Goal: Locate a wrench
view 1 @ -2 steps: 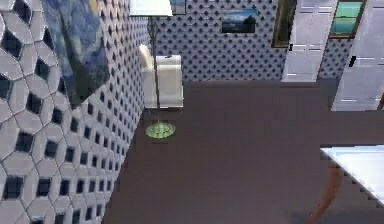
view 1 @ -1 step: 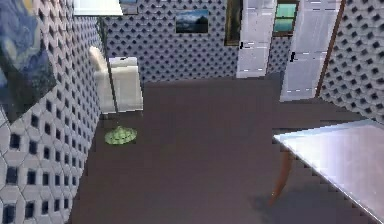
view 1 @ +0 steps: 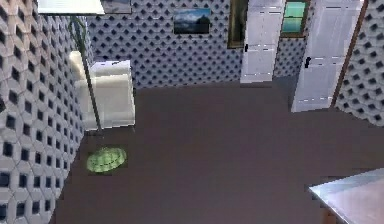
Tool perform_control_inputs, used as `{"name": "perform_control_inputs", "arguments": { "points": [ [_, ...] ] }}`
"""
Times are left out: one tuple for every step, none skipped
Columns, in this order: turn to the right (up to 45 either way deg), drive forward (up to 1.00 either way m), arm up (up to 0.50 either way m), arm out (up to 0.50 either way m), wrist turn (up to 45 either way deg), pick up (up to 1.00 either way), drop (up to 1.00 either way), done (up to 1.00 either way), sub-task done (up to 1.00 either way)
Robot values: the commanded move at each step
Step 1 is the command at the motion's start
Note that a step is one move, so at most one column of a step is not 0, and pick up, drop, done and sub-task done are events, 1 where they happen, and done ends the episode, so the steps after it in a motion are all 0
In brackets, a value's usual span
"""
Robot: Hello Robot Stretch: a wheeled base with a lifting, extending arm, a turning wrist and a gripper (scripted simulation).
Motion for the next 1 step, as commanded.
{"name": "perform_control_inputs", "arguments": {
  "points": [
    [3.0,0.0,0.0,0.0,0.0,0.0,0.0,0.0,0.0]
  ]
}}
